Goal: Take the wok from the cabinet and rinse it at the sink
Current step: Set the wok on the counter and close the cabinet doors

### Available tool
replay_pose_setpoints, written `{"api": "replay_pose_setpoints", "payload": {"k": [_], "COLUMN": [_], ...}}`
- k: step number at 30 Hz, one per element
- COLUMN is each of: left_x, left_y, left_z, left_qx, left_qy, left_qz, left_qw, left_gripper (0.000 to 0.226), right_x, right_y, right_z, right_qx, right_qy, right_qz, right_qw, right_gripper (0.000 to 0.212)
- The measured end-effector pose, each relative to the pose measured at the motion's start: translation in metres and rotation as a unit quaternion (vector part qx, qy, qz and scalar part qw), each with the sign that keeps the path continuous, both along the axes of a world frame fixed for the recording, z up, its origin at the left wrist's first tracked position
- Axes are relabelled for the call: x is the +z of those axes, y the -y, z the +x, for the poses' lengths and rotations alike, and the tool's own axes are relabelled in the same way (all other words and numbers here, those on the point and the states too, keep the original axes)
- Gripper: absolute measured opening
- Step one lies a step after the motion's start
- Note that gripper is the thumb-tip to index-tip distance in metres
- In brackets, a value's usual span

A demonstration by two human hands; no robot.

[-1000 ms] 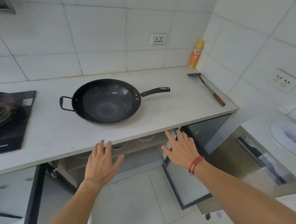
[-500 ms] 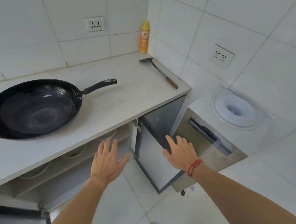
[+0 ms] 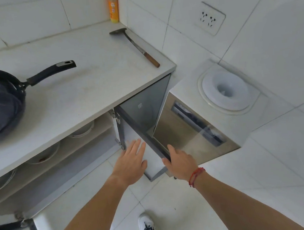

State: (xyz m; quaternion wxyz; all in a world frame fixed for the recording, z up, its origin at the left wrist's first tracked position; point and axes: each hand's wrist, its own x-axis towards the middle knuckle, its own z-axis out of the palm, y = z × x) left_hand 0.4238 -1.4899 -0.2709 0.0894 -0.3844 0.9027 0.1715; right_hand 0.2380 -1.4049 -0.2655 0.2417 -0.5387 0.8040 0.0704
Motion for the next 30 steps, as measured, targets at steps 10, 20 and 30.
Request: {"api": "replay_pose_setpoints", "payload": {"k": [10, 20, 30], "left_x": [-0.038, -0.049, -0.054], "left_y": [-0.015, -0.025, -0.039], "left_z": [-0.053, -0.037, 0.017], "left_qx": [-0.119, -0.094, -0.095], "left_qy": [0.049, 0.058, 0.066], "left_qz": [-0.015, 0.018, 0.003], "left_qw": [0.992, 0.994, 0.993], "left_gripper": [0.079, 0.083, 0.082], "right_x": [-0.05, -0.039, -0.042], "right_y": [-0.006, -0.004, -0.005], "right_z": [0.0, 0.006, 0.052], "right_qx": [-0.035, -0.061, -0.089], "right_qy": [0.076, 0.131, 0.18], "right_qz": [-0.032, -0.035, -0.024], "right_qw": [0.996, 0.989, 0.979], "right_gripper": [0.05, 0.035, 0.015]}}
